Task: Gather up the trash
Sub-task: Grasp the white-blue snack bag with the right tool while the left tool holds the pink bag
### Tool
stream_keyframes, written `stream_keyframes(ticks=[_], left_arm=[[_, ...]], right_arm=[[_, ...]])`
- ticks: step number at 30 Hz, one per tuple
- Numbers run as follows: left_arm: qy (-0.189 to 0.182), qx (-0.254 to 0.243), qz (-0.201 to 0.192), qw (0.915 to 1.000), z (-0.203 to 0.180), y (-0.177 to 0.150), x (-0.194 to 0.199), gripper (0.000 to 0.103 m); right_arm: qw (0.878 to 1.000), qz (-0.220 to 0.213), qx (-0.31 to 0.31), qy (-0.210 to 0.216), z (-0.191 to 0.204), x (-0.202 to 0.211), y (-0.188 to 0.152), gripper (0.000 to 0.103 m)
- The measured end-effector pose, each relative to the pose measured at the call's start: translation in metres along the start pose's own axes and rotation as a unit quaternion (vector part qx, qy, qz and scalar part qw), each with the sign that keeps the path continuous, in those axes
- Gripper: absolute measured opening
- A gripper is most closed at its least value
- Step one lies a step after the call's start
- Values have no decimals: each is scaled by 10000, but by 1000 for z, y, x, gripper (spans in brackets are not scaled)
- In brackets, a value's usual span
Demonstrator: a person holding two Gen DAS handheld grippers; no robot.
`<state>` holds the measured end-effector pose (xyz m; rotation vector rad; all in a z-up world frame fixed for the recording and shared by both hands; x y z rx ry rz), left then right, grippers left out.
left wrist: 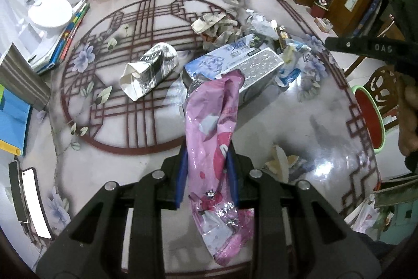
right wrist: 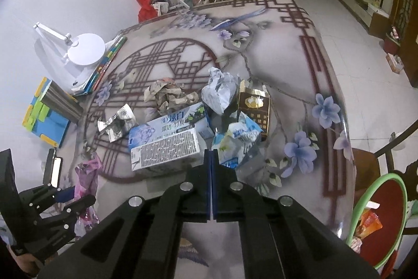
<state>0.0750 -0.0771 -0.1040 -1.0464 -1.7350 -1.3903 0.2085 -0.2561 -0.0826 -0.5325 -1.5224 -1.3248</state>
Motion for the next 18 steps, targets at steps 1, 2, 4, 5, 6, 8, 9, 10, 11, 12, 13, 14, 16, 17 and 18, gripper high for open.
stream_keyframes(ticks=[1,2,4,5,6,8,9,10,11,12,13,14,16,17,18], left_arm=[[-7,23,-12,10000,0,0,1,26],[-4,32,-30,10000,0,0,2,26],[9,28,-76,10000,2,0,6,26],[11,34,-89,10000,3,-1,8,26],[14,39,-96,9999,4,-1,9,26],[40,49,-98,9999,9,-3,11,26],[50,53,-95,9999,11,-3,11,26],[58,64,-90,9999,14,-3,11,26],[58,87,-84,9999,18,-3,11,26],[71,101,-81,9999,21,-3,10,26],[81,113,-77,9999,24,-3,10,26],[82,138,-65,9999,28,-3,9,26],[74,189,-44,9998,36,-1,6,26],[69,202,-41,9998,38,0,6,26],[58,214,-37,9997,41,1,5,26]], right_arm=[[10000,15,-4,-64,-1,-1,-1,7],[9998,-30,-111,-176,-5,0,-2,46],[9988,-185,-410,-210,-15,2,-2,96],[9979,-291,-515,-269,-19,3,-2,95],[9977,-259,-548,-290,-22,-1,1,95],[9977,-158,-601,-277,-24,-12,7,95],[9976,-132,-602,-305,-24,-17,10,95],[9976,-109,-595,-338,-24,-21,12,95],[9974,-46,-614,-366,-24,-29,15,95],[9972,16,-660,-360,-25,-34,16,95],[9967,92,-723,-367,-26,-41,18,95],[9958,205,-800,-401,-27,-49,19,94],[9945,355,-870,-467,-28,-61,19,90],[9939,438,-892,-482,-28,-68,18,86],[9933,514,-905,-508,-28,-73,18,84]])
Point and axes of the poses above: each gripper's, at about its wrist camera, not at the fingertips, and x roughly against the way its jaws point, z to its left, y to its top, the point moved 2 cm from there along -x, roughly the way its jaws point, and after that the axes turned 11 degrees about -y, right-handed, at the moved point
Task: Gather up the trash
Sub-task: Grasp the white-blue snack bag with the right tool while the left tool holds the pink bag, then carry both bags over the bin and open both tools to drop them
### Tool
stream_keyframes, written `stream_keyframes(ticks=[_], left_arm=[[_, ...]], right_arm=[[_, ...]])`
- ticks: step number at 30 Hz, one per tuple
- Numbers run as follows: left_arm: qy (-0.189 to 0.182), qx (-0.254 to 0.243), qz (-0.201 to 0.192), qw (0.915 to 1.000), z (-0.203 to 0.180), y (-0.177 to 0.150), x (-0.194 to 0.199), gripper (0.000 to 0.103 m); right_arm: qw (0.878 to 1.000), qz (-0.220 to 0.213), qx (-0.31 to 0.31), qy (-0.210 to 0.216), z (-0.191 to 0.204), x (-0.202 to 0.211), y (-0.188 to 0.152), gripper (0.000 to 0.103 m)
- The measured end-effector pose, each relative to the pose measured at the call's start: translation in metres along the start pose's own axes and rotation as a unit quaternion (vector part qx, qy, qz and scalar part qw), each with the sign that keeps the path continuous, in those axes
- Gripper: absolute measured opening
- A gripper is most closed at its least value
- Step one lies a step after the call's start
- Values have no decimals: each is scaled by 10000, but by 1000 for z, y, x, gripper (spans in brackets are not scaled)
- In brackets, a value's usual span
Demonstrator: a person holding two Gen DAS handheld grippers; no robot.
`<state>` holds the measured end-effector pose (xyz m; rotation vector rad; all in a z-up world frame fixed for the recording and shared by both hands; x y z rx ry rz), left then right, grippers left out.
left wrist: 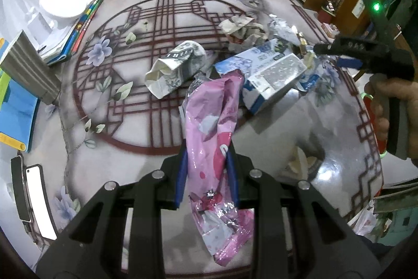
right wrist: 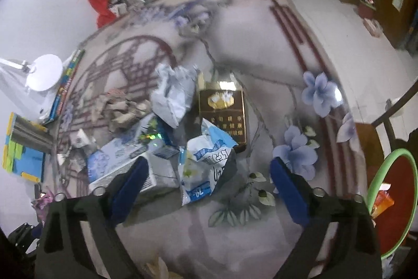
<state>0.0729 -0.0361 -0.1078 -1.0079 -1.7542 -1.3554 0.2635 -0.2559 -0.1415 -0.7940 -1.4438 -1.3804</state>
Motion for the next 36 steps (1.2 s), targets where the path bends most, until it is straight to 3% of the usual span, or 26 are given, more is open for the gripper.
stream_keyframes(ticks=[6,8,11,14,26,36], left_arm=[[-85,-46,-12,10000,6,8,-2,26],[-103,-56,-41,9999,5,11,-2,26],[-123,-72,-74,9999,3,14,-1,26],[-159,-66,-86,9998,0,14,0,26],[-190,-181,-182,9995,-28,13,8,26],[-551,-554,-397,9962,-77,38,14,26]], right_arm=[[9997,248,23,-79,5,-21,-2,67],[9995,312,55,-87,8,-28,-2,48],[9993,335,119,-103,11,-30,-5,27],[9994,307,170,-43,11,-26,-8,20],[9984,-293,484,8,3,46,-27,15],[9977,-606,289,-104,-30,96,-39,15]])
Point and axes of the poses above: each gripper's, at about its wrist camera, not at the fingertips, and x roughly against the way its jaws point, z to its left, y to its top, the point moved 2 cm from there along -x, roughly the way its jaws point, and after that the axes turned 11 degrees about -y, right-handed, at the moved point
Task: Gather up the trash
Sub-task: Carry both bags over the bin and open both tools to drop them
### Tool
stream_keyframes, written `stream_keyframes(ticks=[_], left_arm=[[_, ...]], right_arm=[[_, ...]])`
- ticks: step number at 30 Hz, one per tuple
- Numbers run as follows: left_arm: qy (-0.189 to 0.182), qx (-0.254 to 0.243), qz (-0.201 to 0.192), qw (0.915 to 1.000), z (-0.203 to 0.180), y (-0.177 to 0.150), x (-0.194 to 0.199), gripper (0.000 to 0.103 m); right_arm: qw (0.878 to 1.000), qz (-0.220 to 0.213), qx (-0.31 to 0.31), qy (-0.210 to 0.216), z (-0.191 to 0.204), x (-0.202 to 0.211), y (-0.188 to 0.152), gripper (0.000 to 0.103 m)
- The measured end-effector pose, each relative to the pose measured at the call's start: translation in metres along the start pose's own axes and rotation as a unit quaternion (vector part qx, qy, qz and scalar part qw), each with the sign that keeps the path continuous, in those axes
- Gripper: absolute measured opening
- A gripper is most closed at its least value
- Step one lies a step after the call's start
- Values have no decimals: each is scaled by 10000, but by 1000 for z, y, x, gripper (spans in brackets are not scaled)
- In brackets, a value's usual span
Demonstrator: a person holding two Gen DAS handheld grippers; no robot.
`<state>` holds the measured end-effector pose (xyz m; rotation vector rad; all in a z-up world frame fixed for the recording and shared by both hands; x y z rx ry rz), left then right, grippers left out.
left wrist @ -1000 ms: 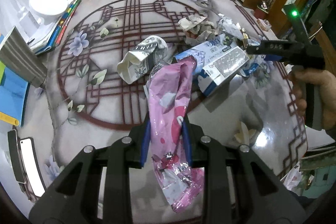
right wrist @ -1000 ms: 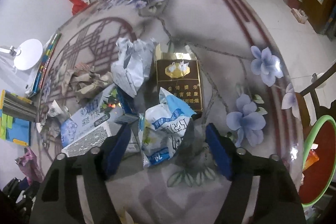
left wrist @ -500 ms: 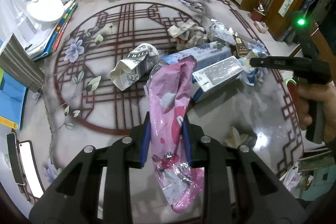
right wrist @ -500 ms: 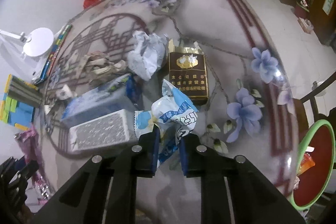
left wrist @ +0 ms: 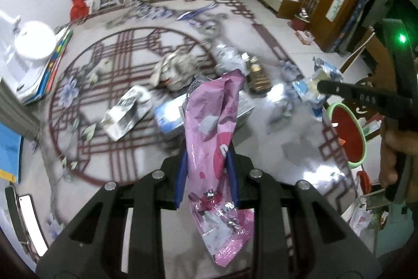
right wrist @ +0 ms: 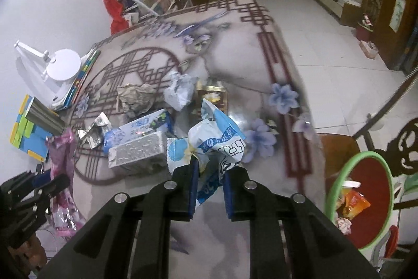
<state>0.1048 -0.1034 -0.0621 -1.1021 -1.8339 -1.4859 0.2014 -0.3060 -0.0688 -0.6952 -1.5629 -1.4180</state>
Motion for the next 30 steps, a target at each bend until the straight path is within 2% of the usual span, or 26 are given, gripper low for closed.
stream_keyframes(ticks=[8,13,23,30], left_arm=[[-420,-502,-12,9979,-59,24,-17,26],[-770,-853,102,9933,-109,32,-36,26],[-1472,-1499,358,9770,-217,45,-81,26],[-1855,-1771,534,9651,-279,52,-114,26]], right_arm=[[9983,-115,-501,-285,-57,30,-20,15],[9947,-178,-880,-499,-103,48,-35,15],[9820,-289,-1598,-966,-212,82,-65,15],[9755,-173,-1903,-1093,-273,86,-82,16]])
Point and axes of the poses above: each gripper's, at about its wrist camera, not at the fingertips, and x roughly against the way its jaws point, z to its left, y to its top, the point moved 2 cm from there along -x, roughly the way its jaws point, and after that the axes turned 11 degrees about -y, right-handed, at the moved point
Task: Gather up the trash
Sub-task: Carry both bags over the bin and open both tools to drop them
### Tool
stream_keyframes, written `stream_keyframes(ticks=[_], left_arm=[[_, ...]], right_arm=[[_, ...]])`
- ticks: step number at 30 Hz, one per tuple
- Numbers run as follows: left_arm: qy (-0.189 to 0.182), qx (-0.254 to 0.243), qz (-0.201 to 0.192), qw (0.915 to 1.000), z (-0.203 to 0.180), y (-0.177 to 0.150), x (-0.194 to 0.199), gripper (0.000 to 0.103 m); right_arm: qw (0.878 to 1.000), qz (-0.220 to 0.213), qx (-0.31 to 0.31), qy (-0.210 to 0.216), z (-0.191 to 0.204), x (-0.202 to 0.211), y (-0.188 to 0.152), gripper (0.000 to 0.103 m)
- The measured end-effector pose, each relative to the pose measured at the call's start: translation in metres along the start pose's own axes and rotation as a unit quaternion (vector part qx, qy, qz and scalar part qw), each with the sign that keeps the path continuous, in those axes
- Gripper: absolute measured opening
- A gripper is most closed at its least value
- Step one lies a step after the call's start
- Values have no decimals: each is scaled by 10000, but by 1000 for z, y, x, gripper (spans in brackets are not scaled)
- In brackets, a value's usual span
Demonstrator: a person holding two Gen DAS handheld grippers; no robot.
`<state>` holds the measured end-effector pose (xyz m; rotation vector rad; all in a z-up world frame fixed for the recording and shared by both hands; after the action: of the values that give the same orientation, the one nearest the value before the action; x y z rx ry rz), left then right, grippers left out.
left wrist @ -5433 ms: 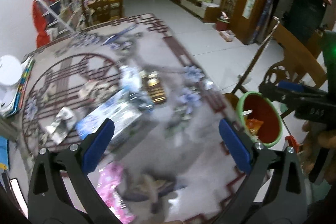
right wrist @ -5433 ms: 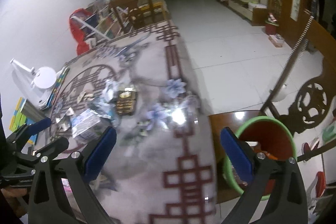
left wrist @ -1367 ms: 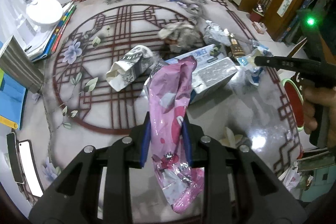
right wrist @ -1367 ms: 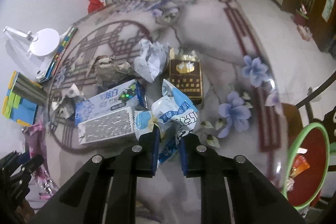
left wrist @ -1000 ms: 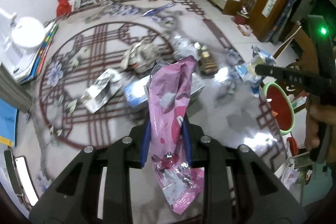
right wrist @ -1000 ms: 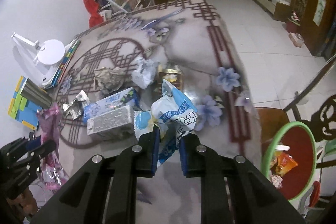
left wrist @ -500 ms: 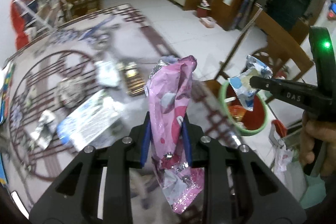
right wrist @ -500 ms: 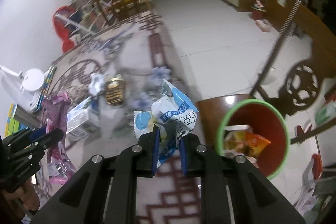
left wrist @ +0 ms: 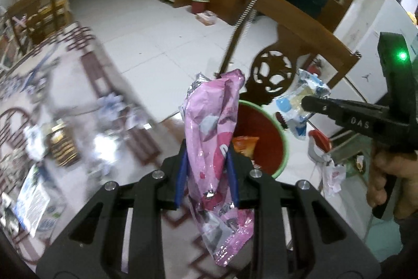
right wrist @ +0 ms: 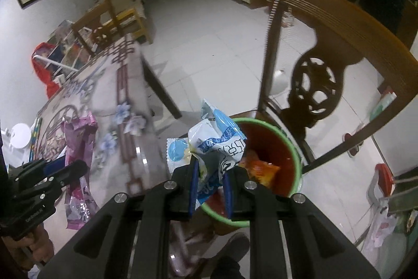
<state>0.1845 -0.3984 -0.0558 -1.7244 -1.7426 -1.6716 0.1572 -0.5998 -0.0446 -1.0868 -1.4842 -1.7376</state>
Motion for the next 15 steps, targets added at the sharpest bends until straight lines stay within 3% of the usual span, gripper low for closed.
stream_keyframes(ticks=[8,15], left_arm=[[-217,-253,210,9992,-34,23,-50,26],[-231,-406,353,9983,-55,33,-79,26]], right_arm=[[9998,135,-126,-15,-43,-11,9,16],[9996,262,-90,51,-57,-26,14,16]])
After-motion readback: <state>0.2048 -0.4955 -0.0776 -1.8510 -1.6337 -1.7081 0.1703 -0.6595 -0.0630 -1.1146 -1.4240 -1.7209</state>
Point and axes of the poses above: each gripper's, at about its wrist camera, not at the fingertips, and x roughly against the way its jaws point, z to its left, y to its top, the point moved 2 cm from there along -x, roughly the way its jaws point, and after that the axes turned 11 degrees about -y, right-handed, at the moved point
